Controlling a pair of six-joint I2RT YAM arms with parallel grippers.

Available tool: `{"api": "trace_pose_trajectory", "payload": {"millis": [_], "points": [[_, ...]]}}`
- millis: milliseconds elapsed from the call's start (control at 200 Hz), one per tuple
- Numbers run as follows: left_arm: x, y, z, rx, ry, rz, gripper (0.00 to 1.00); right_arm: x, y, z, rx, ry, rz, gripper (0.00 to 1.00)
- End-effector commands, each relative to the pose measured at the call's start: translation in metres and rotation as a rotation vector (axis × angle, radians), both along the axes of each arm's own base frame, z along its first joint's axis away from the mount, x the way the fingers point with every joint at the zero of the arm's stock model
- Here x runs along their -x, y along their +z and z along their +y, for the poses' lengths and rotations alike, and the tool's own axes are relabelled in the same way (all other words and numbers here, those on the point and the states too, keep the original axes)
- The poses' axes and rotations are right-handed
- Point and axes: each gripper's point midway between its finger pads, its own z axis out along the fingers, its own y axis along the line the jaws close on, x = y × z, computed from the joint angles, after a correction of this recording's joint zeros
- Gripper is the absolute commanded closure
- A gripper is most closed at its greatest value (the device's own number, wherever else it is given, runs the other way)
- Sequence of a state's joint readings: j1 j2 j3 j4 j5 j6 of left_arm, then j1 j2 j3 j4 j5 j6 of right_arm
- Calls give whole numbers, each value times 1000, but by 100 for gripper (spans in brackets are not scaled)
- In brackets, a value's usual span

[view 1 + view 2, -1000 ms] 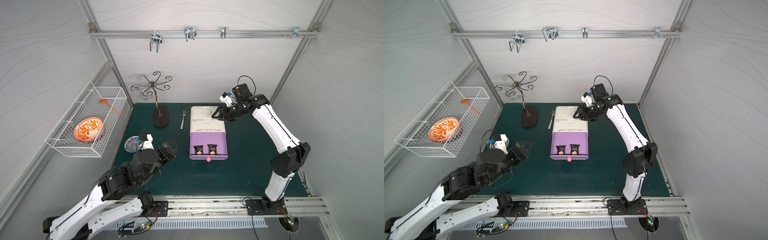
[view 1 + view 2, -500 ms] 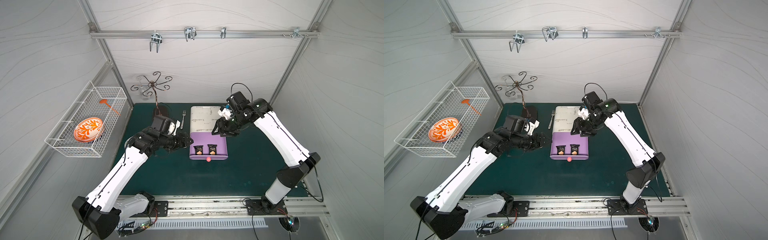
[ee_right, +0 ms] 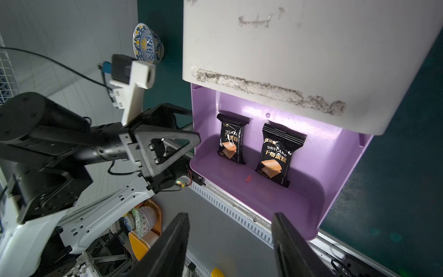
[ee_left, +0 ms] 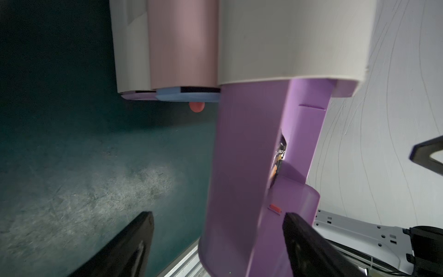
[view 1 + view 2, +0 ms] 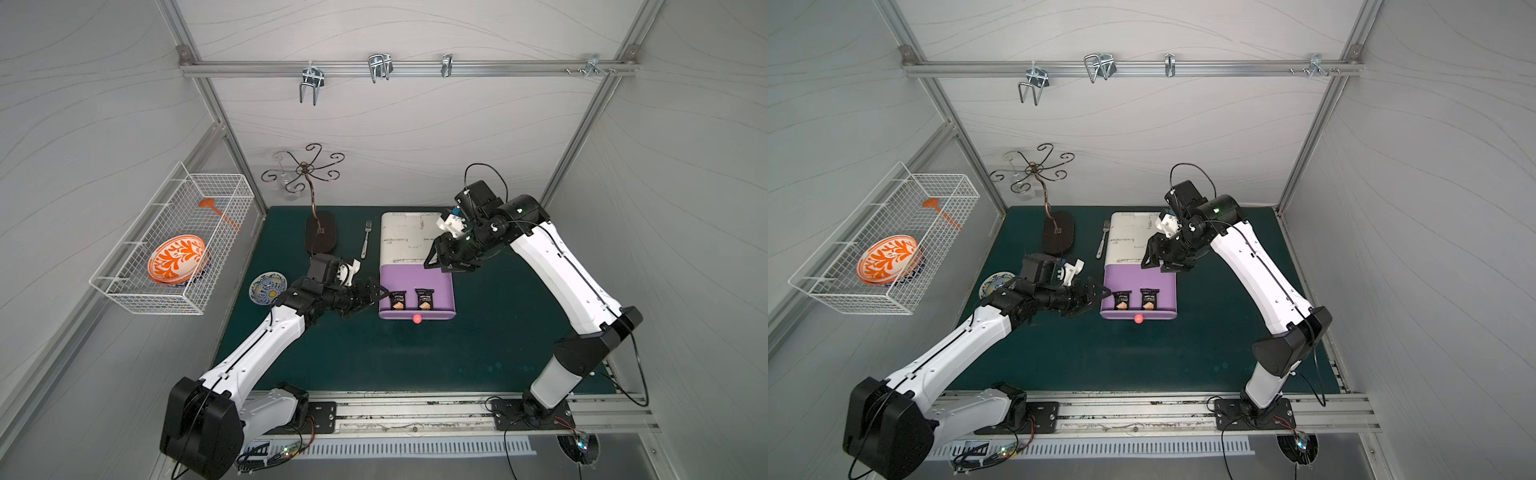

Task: Take the cookies out of the drawer
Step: Pick up the cookie from the drawer.

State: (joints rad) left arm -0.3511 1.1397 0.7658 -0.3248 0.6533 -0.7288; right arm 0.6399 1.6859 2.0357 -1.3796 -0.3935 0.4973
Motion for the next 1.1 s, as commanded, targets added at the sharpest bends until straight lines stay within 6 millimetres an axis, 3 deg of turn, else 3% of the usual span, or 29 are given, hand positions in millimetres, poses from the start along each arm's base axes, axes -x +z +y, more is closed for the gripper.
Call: {"api": "trace_pose_trajectory", "payload": {"millis": [0, 415, 470, 700, 1095], "points": [[-25, 39, -14, 155, 9, -171, 10, 5, 4, -1, -9, 24, 14, 40], [-53, 12, -13, 227, 122, -242, 10, 6, 2, 0, -9, 41, 22, 40], [-59, 22, -15, 255, 121, -287, 10, 6, 2, 1, -8, 43, 23, 40], [-64, 28, -23, 317, 103, -290, 19, 6, 0, 1, 1, 50, 25, 40], [-59, 23, -25, 284, 70, -269, 46, 12, -13, -5, 37, 48, 74, 40]]}}
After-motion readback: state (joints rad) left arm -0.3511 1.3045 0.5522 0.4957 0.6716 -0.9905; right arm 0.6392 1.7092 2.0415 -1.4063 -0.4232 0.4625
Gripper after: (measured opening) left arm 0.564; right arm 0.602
